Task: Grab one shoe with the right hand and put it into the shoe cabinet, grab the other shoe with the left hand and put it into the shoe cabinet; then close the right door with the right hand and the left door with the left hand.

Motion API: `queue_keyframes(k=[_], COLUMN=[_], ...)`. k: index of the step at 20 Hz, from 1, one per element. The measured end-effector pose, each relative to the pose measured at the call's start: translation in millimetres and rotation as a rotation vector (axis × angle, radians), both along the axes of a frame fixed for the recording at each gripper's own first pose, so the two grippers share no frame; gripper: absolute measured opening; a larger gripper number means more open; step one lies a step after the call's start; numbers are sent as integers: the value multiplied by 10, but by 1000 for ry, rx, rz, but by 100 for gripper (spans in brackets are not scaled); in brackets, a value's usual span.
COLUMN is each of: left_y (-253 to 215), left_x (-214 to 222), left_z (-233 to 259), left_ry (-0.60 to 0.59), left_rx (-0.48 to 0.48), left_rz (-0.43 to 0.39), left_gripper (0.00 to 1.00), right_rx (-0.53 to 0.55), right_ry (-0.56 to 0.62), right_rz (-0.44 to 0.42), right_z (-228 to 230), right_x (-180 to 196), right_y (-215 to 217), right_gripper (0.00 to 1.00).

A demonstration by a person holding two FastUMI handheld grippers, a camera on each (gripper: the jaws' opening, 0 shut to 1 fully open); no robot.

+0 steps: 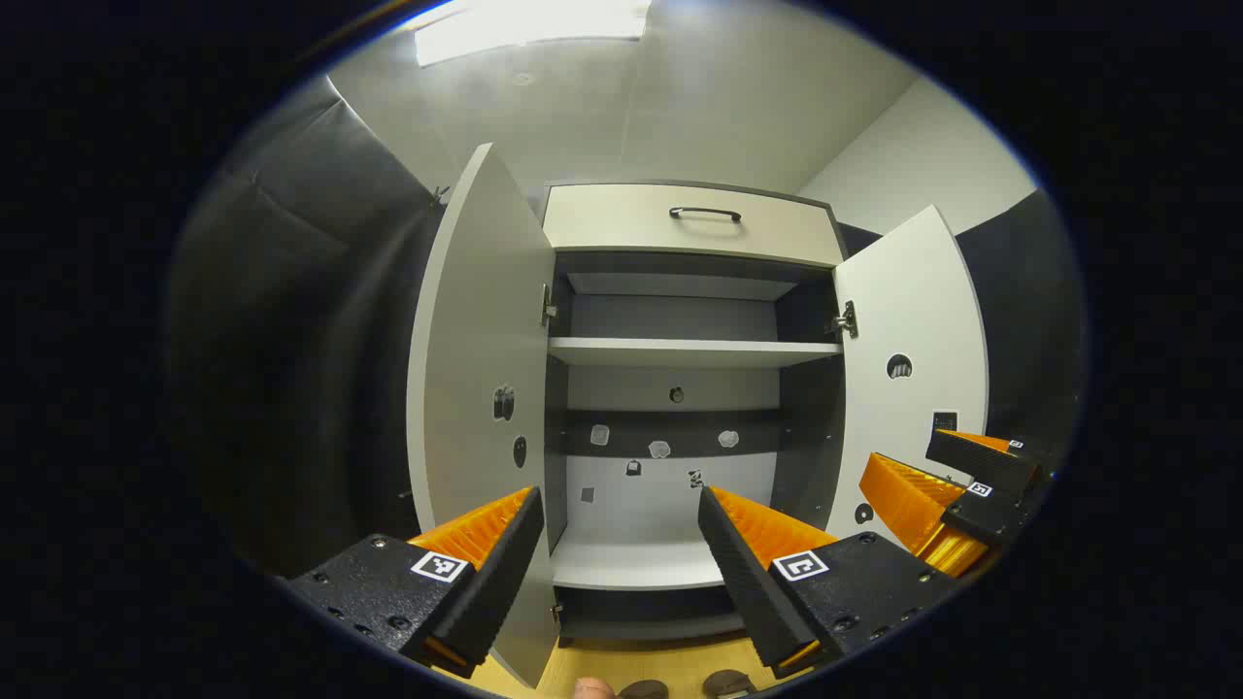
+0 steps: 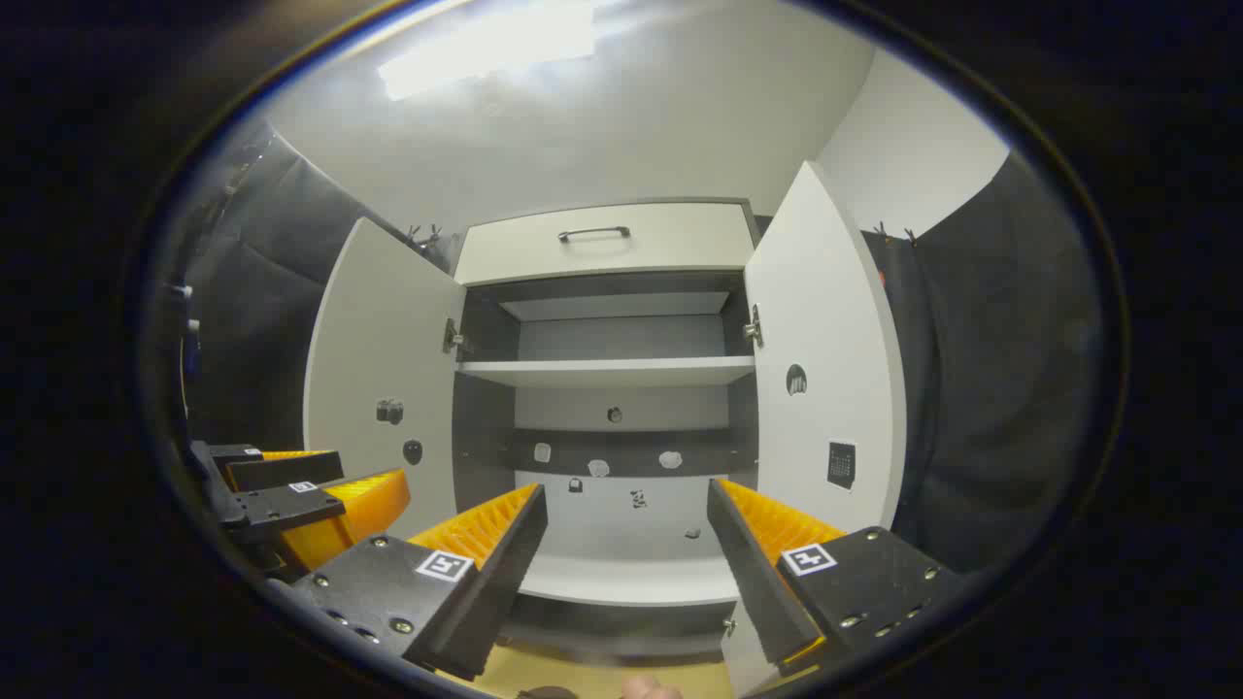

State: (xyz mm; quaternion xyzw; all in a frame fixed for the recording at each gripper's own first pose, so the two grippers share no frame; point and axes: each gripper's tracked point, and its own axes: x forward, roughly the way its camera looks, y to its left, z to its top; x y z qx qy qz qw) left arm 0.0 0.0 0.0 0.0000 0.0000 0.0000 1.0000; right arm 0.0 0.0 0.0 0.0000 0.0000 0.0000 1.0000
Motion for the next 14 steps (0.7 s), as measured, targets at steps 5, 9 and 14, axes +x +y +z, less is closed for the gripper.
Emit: queue_keyframes(k=[5, 9, 14], left_y=[-12, -1, 19], left_x=[-7, -29, -56], left_z=[26, 31, 20], left_ry=[-8, -6, -2], left_rx=[-5, 5, 3], left_rz=[-2, 6, 16], left_gripper=[98, 96, 97], right_rx=[-5, -1, 2], right_ry=[-2, 1, -2], right_rz=[5, 9, 9], right_z=[8, -6, -3], right_x=[-4, -10, -45], right_y=[10, 11, 22], right_gripper=[99, 99, 99])
